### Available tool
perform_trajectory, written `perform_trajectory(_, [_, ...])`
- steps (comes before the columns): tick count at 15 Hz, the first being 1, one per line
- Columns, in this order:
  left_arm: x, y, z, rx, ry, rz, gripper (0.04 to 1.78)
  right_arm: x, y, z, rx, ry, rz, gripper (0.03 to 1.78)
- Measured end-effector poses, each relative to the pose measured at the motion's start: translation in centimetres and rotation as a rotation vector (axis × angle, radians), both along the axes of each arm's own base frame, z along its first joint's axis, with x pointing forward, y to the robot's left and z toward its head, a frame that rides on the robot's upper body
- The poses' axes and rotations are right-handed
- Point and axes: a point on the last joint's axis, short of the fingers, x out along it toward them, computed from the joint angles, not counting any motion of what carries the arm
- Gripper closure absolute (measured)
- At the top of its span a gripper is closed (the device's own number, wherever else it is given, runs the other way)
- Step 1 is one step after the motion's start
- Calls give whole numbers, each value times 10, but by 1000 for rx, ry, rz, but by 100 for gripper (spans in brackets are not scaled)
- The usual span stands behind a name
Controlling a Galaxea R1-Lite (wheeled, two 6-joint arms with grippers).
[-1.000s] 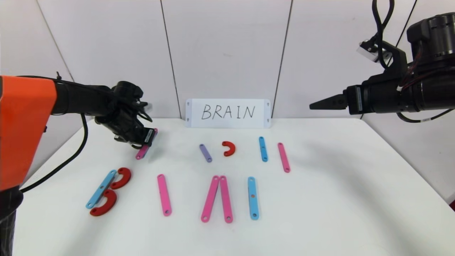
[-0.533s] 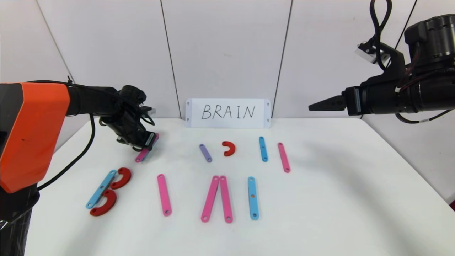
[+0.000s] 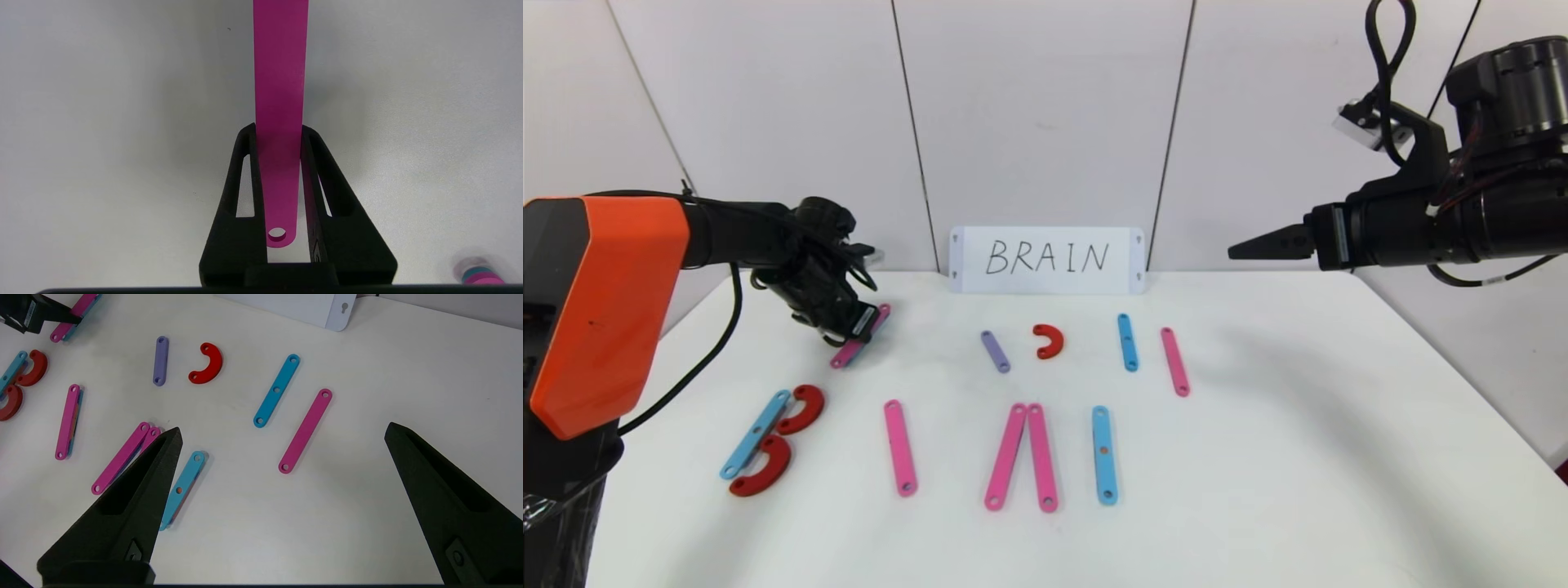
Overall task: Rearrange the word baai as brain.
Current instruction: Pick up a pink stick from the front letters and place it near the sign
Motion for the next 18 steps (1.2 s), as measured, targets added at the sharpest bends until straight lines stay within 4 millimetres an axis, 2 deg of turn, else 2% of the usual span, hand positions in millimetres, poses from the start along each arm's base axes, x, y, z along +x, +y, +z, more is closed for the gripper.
perform_trajectory(9, [1,0,0,3,1,-2,151,-1,4,-2,-2,6,12,8])
perform_trajectory(11, [1,0,-1,1,1,0,144,-1,4,-2,-2,7,13,8])
perform_trajectory(14, [1,0,-3,-1,9,5,114,-1,4,-2,-3,9,13,8])
perform_trajectory(18, [1,0,-1,-4,6,13,47,-1,4,-2,-2,4,13,8])
